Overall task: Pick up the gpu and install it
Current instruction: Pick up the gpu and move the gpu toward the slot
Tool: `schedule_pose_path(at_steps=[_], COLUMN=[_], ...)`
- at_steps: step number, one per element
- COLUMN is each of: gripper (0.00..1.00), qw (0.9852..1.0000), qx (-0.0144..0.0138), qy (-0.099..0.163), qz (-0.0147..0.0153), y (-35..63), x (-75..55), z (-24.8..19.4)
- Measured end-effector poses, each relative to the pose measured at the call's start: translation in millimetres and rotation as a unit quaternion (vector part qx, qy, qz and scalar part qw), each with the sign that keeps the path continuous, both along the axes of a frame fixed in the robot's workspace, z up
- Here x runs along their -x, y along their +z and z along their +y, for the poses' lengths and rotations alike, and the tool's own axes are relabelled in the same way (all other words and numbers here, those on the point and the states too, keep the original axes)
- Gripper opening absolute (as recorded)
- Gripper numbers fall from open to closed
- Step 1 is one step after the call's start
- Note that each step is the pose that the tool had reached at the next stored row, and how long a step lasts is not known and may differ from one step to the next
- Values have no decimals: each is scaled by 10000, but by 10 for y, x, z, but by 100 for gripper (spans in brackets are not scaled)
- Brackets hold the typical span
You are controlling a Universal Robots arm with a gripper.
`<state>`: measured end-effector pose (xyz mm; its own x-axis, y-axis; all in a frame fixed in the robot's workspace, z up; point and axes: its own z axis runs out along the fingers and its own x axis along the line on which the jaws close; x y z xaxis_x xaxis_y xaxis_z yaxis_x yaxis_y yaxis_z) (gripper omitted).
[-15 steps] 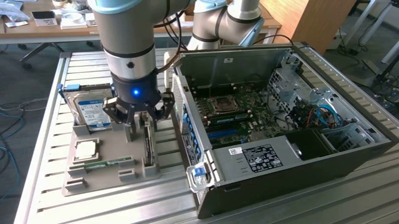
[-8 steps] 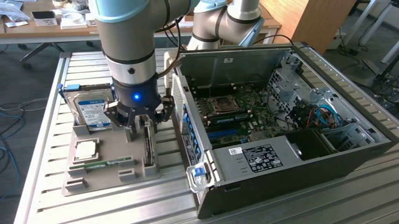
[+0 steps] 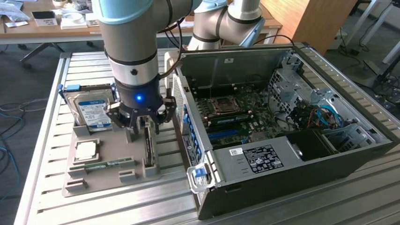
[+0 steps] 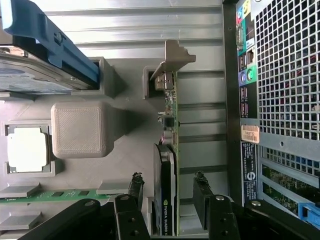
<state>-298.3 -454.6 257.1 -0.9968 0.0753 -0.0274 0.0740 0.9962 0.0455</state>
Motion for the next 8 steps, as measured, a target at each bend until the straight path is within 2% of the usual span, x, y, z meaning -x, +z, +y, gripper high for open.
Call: schedule_pose_path(at_steps=[8], gripper=[53], qw=[10000], qx=[0], qy=[0], qz=[2], y=[-134], x=[-3], z=[0])
